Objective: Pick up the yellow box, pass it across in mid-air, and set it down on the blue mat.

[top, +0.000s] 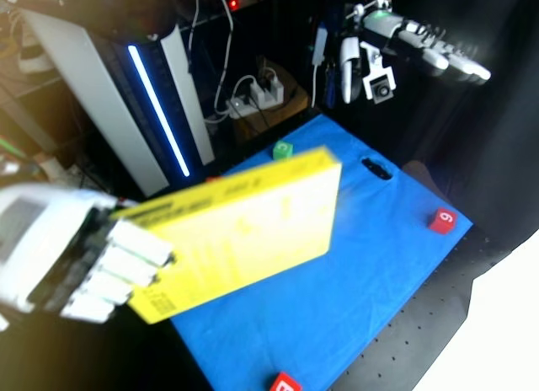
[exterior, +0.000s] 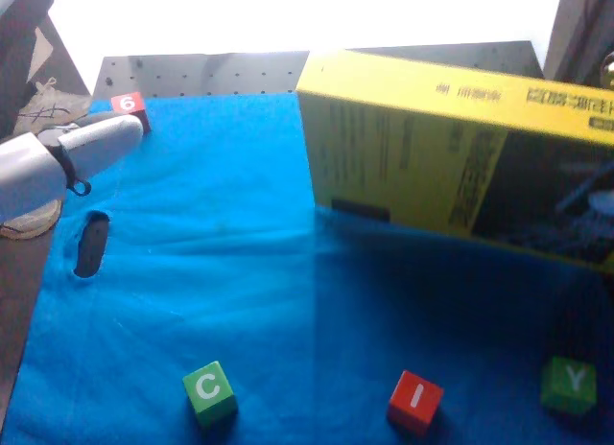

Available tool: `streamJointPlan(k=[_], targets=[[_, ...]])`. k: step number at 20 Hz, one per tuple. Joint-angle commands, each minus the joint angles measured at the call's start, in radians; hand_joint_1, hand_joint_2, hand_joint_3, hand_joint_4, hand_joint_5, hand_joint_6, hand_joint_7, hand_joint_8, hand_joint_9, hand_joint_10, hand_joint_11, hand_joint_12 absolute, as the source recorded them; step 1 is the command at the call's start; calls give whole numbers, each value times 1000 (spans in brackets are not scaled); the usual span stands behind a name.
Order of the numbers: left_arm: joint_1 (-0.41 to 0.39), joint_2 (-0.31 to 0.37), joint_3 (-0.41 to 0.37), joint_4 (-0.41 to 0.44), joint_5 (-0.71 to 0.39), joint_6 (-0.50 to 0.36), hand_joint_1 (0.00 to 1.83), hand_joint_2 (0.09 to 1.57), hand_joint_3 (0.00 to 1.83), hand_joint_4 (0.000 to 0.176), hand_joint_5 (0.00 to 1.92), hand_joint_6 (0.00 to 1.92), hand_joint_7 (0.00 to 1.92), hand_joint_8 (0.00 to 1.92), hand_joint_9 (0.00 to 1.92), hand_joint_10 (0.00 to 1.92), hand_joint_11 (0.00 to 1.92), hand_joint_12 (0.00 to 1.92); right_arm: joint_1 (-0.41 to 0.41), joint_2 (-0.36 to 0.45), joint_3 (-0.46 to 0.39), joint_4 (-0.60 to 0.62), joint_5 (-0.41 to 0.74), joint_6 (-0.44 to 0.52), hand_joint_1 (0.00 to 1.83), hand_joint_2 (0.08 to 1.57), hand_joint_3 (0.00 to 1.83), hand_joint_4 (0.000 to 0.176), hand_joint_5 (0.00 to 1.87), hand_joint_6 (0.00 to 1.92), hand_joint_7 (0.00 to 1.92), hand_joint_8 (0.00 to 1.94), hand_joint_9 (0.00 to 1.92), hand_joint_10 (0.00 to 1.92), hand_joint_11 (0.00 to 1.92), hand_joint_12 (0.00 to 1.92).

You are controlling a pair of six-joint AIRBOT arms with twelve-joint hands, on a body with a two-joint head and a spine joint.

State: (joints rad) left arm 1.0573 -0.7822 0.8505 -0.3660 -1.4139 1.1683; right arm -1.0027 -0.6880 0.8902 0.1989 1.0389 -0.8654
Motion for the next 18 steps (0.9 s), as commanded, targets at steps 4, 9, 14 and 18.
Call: streamJointPlan(k=[4,9,14,18], targets=[[-6,5,0,8,-128,0,452,1128,7,176,0,0,0,0,0,0,0,0,6,-29,24,21,137,23,1341,1197,0,0,809,1921,992,1941,1173,1921,1286,1921],[-5,4,0,4,-130,0,397,1149,9,176,0,0,0,0,0,0,0,0,3,-60,62,22,111,80,818,1292,0,0,278,537,386,566,380,1191,365,1652],[-4,4,0,4,-132,0,348,1148,5,176,0,0,0,0,0,0,0,0,2,-63,72,21,93,84,543,1274,0,12,0,0,6,0,16,49,0,793],[-2,2,0,3,-132,0,329,1153,5,176,0,0,0,0,0,0,0,0,2,-63,73,21,94,83,498,1229,0,57,0,0,0,0,0,0,0,3]])
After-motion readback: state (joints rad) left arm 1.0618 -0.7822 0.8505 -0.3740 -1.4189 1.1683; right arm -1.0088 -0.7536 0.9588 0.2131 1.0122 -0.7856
